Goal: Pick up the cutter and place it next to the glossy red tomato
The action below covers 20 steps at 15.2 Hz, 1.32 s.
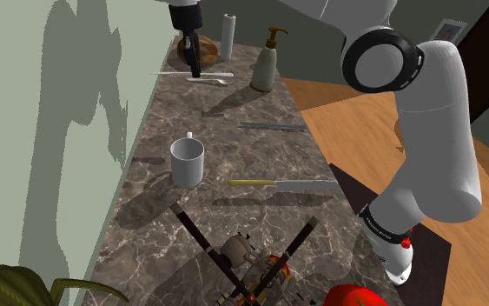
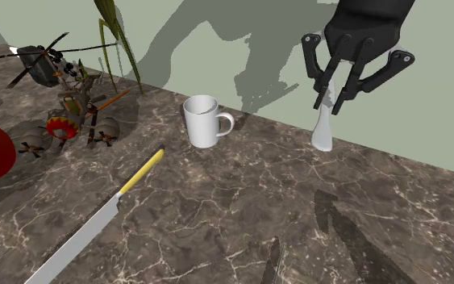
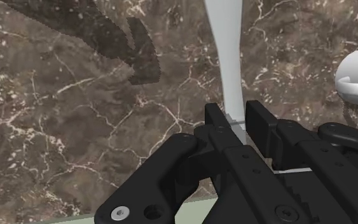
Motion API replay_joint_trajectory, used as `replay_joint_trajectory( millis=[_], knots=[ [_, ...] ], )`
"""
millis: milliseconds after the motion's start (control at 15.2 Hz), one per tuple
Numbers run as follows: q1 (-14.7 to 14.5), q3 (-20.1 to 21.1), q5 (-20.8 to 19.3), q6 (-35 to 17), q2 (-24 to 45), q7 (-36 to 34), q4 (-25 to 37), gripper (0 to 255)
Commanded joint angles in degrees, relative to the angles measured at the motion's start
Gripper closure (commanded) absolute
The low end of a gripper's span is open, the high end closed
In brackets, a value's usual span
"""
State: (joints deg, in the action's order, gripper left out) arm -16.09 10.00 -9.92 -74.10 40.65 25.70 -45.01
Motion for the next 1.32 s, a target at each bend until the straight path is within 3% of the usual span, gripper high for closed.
replay_joint_trajectory(
  millis=[0,132,198,264,462,792,1254],
  knots=[
    [-0.69,-0.22,-0.30,3.45,2.31,0.36,5.76,255],
    [-1.43,-0.54,-0.58,6.62,5.01,0.81,11.71,255],
    [0.31,0.73,0.10,0.59,-3.26,-0.58,-2.80,255],
    [1.13,1.33,0.71,-2.52,-8.05,-1.35,-10.78,255],
    [2.34,2.35,2.43,-8.30,-18.40,-2.87,-26.95,255],
    [2.77,3.43,5.22,-13.66,-31.40,-4.53,-45.17,255],
    [1.70,4.76,9.34,-17.01,-46.79,-6.44,-63.53,255]
  ],
)
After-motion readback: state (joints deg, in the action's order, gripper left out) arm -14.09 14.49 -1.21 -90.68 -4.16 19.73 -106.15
